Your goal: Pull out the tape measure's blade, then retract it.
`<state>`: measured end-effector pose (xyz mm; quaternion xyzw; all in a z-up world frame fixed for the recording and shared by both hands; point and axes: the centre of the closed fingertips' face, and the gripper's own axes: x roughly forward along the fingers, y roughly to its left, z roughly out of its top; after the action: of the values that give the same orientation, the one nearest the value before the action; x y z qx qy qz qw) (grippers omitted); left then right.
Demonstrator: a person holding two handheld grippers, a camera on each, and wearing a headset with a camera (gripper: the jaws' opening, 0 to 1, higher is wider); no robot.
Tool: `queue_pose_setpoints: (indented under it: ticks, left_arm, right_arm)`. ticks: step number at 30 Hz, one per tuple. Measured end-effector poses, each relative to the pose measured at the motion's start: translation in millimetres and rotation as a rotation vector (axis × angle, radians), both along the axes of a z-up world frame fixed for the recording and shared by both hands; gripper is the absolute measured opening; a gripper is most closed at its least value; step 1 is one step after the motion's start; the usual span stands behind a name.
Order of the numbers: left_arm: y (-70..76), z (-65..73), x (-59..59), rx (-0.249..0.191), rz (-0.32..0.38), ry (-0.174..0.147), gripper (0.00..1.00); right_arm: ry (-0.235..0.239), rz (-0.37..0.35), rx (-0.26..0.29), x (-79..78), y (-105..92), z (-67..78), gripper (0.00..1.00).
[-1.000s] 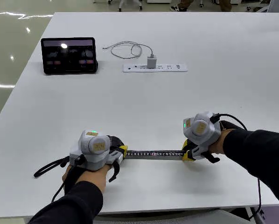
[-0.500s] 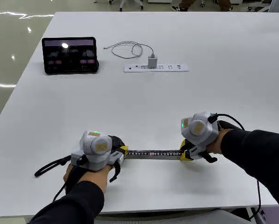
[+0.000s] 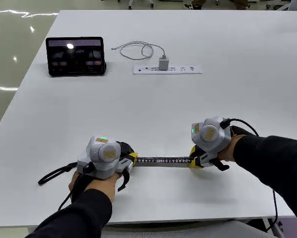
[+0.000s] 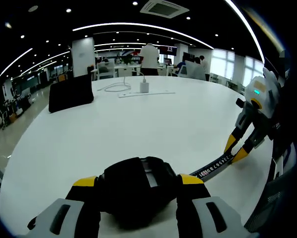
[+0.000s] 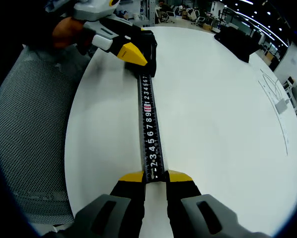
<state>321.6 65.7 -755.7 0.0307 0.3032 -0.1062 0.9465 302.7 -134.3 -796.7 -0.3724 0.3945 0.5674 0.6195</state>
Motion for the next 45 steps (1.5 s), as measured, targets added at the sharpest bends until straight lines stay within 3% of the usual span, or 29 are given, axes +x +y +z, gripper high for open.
queue_pose_setpoints:
  ticks: [45]
  left_arm:
    - [-0.2,-0.2,-0.3,-0.003,0.003,-0.002,0.58]
  right_arm:
    - [0.001,0.013,0.044,1.7,31.5,-1.4,0.11]
